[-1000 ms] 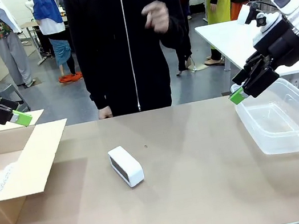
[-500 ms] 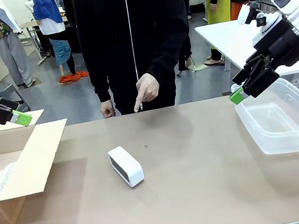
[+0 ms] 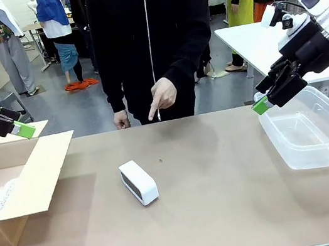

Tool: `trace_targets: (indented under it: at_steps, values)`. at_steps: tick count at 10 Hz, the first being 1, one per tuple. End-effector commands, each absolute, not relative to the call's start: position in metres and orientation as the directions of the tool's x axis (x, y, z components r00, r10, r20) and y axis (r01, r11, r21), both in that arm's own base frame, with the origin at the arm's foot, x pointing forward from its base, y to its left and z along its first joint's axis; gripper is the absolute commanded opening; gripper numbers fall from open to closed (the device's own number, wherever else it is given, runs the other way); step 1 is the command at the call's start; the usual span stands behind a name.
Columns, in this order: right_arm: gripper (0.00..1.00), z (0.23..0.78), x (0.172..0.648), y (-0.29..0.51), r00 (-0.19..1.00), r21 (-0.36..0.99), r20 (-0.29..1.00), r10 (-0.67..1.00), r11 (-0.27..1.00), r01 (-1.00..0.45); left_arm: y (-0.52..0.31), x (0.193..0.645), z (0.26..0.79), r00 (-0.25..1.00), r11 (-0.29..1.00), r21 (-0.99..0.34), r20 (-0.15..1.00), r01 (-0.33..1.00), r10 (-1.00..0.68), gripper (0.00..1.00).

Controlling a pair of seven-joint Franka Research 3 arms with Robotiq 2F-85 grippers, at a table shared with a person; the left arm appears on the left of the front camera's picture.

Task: Separate and place wrapped and unwrapped clocks.
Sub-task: Pick up the Digital clock indicated by the person.

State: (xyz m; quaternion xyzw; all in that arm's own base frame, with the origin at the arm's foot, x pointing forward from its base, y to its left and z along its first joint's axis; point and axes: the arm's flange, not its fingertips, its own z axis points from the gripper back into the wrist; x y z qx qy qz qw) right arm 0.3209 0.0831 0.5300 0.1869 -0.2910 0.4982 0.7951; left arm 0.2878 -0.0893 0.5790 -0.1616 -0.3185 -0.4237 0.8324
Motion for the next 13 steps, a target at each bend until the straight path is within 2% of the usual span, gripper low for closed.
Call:
trace_targets:
  at_steps: [1,4,5,8,11,13]
  values:
    - [1.0,0.529,0.322,0.085,0.33,0.026,0.666,0.669,0.422,-0.906,-0.091,0.287,0.579,0.444,0.599,0.001,0.67,0.801,-0.595,1.0]
    - [1.0,0.53,0.321,0.083,0.334,0.007,0.649,0.683,0.434,-0.901,-0.091,0.287,0.579,0.444,0.599,0.001,0.67,0.801,-0.595,1.0]
    - [1.0,0.536,0.328,0.117,0.392,0.022,0.616,0.684,0.482,-0.876,-0.091,0.287,0.579,0.444,0.599,0.001,0.67,0.801,-0.595,1.0]
    - [1.0,0.545,0.35,0.257,0.521,0.012,0.413,0.747,0.568,-0.823,-0.091,0.287,0.579,0.444,0.599,0.001,0.67,0.801,-0.595,1.0]
    - [1.0,0.491,0.374,0.37,0.599,-0.027,0.26,0.757,0.626,-0.779,-0.091,0.287,0.579,0.444,0.599,0.001,0.67,0.801,-0.595,1.0]
    - [1.0,0.45,0.386,0.406,0.626,-0.019,0.241,0.742,0.648,-0.761,-0.091,0.287,0.579,0.444,0.599,0.001,0.67,0.801,-0.595,1.0]
